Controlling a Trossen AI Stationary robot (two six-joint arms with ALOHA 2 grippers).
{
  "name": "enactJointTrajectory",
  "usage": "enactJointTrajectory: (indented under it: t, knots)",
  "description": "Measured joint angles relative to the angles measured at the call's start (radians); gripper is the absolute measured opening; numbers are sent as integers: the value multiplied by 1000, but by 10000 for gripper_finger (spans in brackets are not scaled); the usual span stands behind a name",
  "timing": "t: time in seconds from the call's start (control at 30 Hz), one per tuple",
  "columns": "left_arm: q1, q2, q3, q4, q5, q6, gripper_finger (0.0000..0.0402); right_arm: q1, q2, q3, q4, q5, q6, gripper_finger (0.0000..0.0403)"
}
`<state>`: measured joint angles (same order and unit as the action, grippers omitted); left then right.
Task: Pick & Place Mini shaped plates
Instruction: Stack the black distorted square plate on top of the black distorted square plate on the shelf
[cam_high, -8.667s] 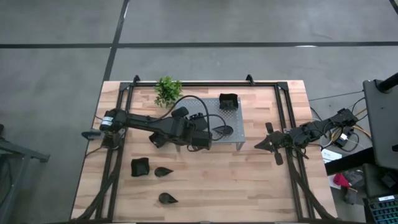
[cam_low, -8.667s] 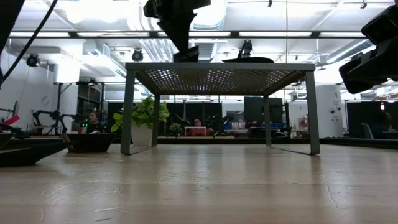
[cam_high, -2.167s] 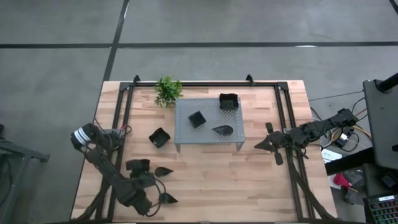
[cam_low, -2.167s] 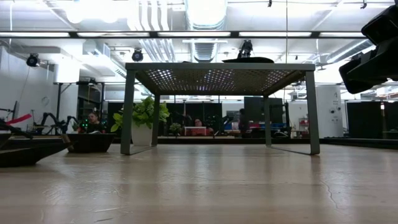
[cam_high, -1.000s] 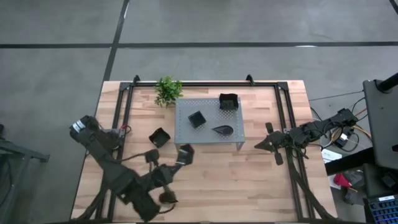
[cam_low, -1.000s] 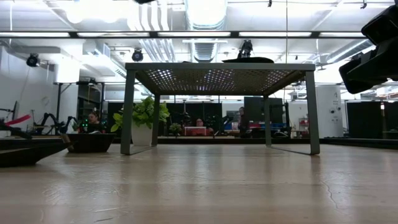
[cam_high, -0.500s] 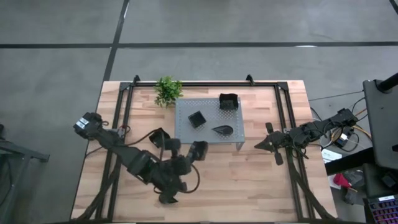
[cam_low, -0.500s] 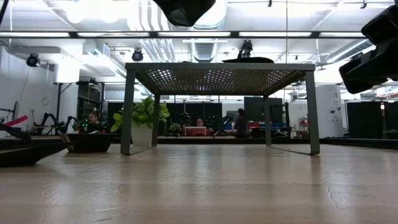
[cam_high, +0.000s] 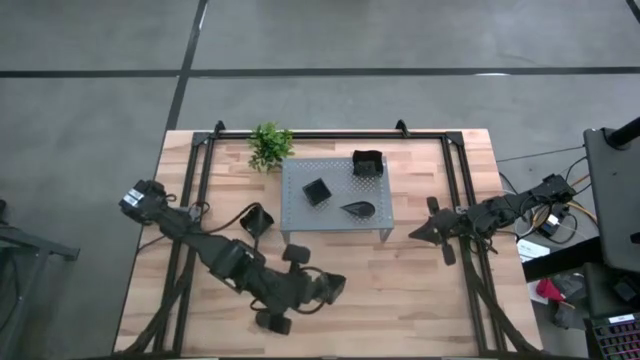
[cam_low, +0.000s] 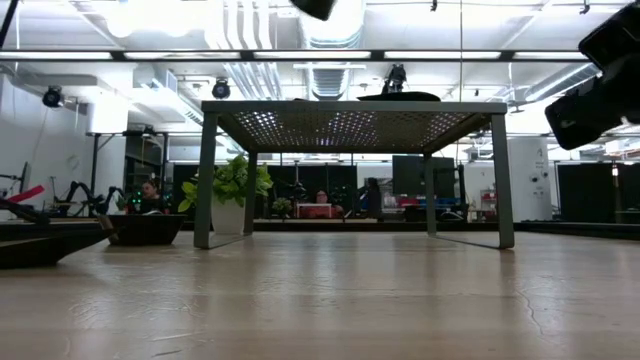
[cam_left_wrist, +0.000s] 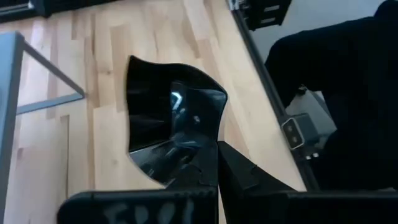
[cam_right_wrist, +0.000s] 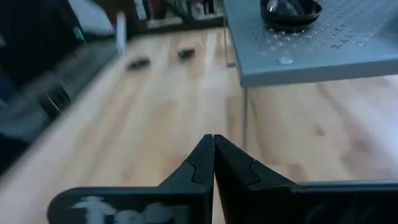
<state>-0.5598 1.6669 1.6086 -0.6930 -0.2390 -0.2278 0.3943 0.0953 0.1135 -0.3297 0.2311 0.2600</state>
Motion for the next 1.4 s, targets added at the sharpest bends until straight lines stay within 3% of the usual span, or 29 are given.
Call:
enactJointTrajectory:
  t: [0.1,0.27,0.5,0.6,0.87,1.2,1.4]
  knots:
    - [17,0,-11,3,5,-25,0,0,0,0,81,2,107,8]
    - [50,0,-72,76,29,-40,0,0,-1,-2,254,-17,143,9]
    - [85,1,-193,231,137,-99,0,1,19,-3,432,-312,82,8]
    - [87,1,-223,258,146,-128,0,2,73,-5,483,-332,88,8]
    - [87,1,-239,270,146,-141,0,2,359,21,737,-334,109,19]
    - [87,1,-239,267,146,-121,0,9,789,253,715,-332,29,107]
    - [87,1,-240,267,153,-121,0,10,997,439,574,-372,-68,120]
